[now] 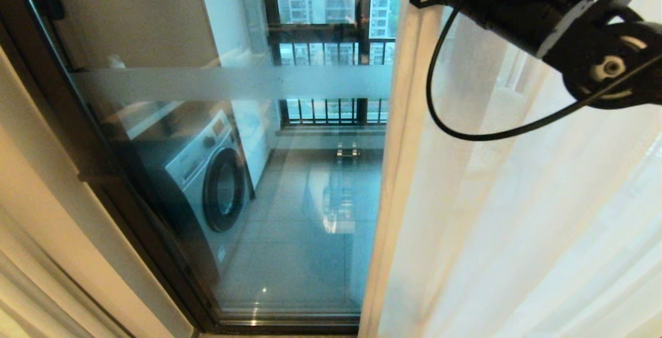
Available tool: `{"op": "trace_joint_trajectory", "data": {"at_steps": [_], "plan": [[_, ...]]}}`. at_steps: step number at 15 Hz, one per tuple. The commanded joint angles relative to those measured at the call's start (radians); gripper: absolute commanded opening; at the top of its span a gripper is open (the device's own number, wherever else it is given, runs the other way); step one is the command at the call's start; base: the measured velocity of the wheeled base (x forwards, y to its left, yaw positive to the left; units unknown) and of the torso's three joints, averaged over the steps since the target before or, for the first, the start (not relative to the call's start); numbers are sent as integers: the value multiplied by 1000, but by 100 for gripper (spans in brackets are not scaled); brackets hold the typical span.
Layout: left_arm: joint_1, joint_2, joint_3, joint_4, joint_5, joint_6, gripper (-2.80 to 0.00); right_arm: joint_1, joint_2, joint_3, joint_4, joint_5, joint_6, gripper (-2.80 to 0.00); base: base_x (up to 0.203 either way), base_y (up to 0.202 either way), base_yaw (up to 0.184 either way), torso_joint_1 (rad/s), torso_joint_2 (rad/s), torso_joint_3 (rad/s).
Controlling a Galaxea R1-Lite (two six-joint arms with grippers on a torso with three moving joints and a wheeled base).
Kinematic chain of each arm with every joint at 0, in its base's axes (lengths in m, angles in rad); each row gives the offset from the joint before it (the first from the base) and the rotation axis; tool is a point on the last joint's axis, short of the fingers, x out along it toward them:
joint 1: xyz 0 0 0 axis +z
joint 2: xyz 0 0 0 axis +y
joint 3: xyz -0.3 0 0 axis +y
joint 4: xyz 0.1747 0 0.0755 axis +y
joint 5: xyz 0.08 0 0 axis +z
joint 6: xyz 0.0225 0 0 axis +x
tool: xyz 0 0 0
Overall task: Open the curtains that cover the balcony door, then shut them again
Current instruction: Close the inner curtains on both sides
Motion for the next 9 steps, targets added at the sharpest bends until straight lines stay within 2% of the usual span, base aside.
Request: {"op": "trace_joint_trajectory", "data": {"at_steps": [1,9], "plan": [[0,0,0,-1,0,-1,-280,-7,-165,126,29,0,-8,0,0,0,0,0,0,0],[0,0,0,-1,0,-1,-280,-30,-692,702,128,-37,-11,0,0,0,0,0,0,0]]}}
